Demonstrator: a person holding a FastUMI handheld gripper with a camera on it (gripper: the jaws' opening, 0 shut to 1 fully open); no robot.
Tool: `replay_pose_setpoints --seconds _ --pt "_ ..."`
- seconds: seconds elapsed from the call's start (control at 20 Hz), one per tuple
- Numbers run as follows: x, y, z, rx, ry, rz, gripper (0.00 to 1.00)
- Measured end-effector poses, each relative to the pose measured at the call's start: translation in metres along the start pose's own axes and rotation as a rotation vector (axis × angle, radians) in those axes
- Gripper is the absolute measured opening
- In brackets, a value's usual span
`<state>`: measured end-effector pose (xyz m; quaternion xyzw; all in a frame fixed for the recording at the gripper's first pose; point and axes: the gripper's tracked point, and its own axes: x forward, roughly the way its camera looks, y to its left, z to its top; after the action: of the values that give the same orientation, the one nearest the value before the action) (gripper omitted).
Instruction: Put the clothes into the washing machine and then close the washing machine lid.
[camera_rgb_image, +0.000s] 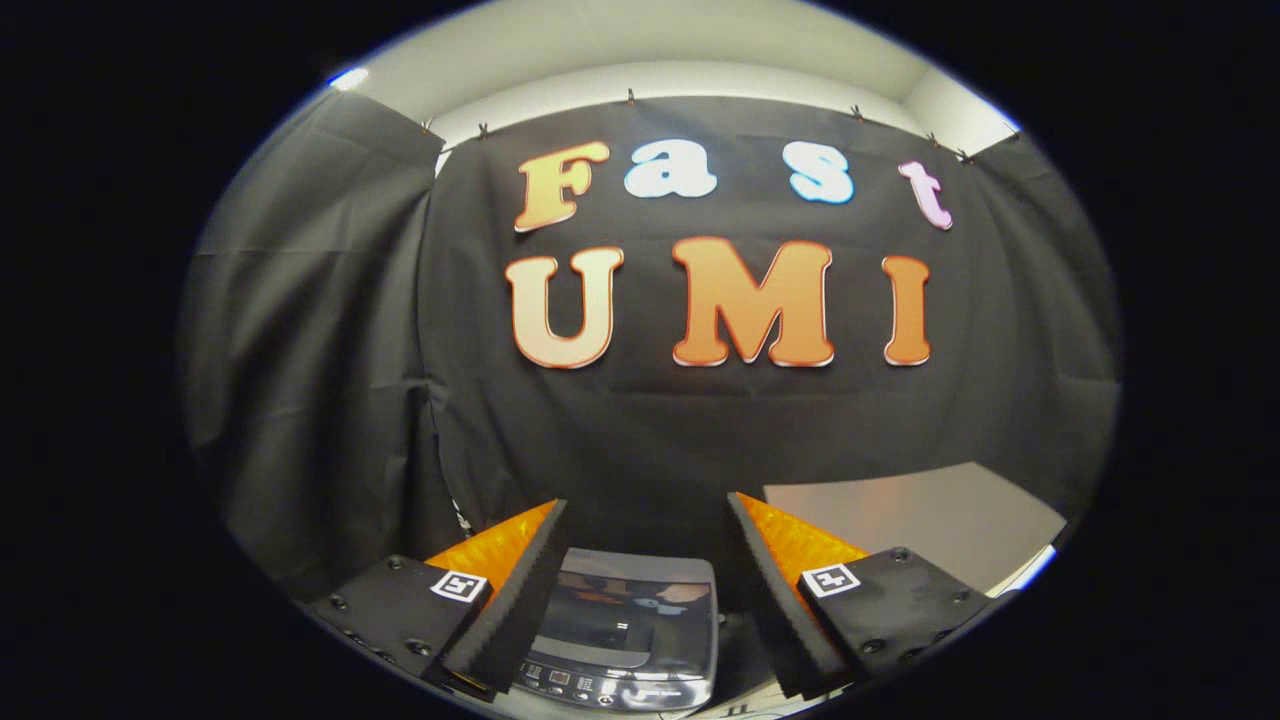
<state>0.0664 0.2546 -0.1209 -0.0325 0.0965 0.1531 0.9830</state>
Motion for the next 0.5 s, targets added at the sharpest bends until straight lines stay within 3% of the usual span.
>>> replay_pose_setpoints --seconds 0.25,0.5 --pt "-0.086 -0.044 0.031 0.019 -0.046 -0.008 0.99" --pt "-0.162 -0.09 0.033 0.034 -0.076 -0.033 0.98"
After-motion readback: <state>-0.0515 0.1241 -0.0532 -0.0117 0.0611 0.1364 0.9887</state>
